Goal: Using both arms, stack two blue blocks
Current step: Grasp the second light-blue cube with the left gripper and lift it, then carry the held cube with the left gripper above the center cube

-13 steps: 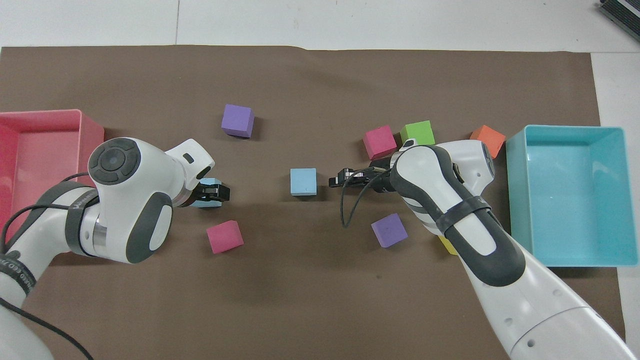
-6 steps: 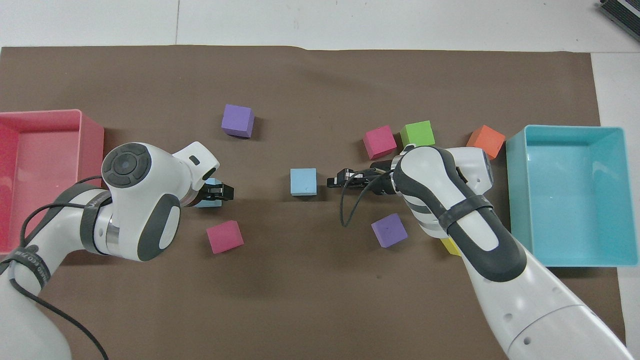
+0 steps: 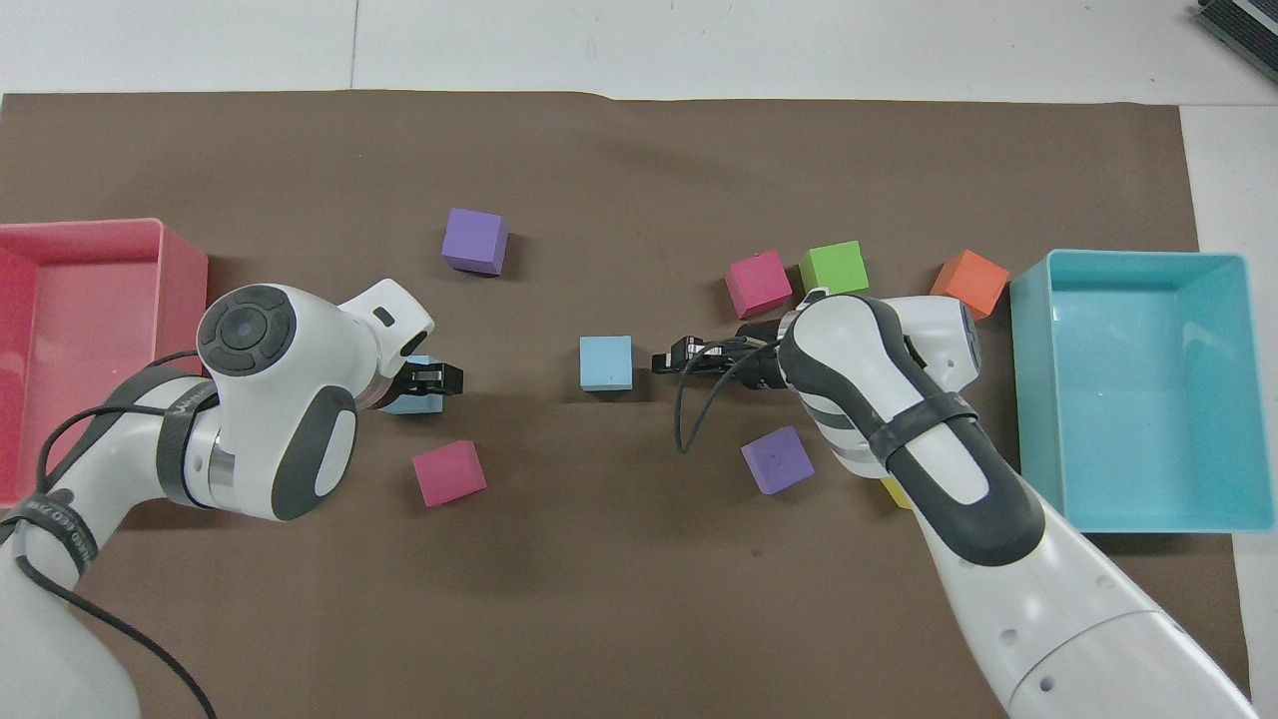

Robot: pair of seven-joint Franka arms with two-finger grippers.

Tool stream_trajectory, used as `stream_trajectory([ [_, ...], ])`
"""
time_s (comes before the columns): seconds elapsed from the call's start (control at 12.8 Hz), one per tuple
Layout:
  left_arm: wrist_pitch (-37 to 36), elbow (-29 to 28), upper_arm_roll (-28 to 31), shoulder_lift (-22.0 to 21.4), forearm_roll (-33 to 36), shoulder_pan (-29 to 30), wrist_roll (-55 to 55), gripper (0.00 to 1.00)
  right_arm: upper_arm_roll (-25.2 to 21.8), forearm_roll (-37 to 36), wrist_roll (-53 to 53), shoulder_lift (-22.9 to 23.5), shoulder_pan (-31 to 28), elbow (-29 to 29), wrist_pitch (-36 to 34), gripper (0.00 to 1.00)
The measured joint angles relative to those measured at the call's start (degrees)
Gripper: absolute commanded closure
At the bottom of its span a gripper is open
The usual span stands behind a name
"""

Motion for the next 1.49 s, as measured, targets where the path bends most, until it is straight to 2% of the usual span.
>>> stream_trajectory([
  [0.31, 0.83, -0.16, 0.24, 0.83, 0.74, 0.02, 0.0, 0.07, 0.0, 0.63, 0.0, 0.0, 0.03, -0.02, 0.01, 1.0],
  [0.39, 1.19, -0.16, 0.25, 1.22, 0.84, 0.02, 0.01, 0.17, 0.01, 1.31, -0.01, 0.0, 0.24, -0.02, 0.27, 1.0],
  [0.55, 1.29, -0.16, 0.26, 1.45, 1.03, 0.02, 0.01, 0.46, 0.01, 2.07, -0.01, 0.0, 1.15, -0.05, 2.12, 1.0],
  [0.63, 1.29, -0.16, 0.29, 1.45, 1.15, 0.03, 0.01, 0.51, 0.02, 2.3, -0.01, 0.0, 1.51, -0.06, 2.5, 1.0],
  [0.86, 1.31, -0.1, 0.36, 1.4, 1.33, 0.03, 0.01, 0.56, -0.01, 2.32, -0.01, 0.0, 1.64, -0.12, 2.53, 1.0],
  [1.1, 1.25, 0.54, 0.38, 1.36, 1.34, 0.02, -0.18, 0.56, -0.02, 2.32, -0.02, 0.01, 1.64, -0.44, 2.57, 1.0],
  [1.49, -3.66, 5.95, 0.07, 1.17, 2.03, -0.59, -1.44, 0.55, -0.18, 2.32, -2.89, 0.03, 1.35, -0.99, 2.59, 1.0],
])
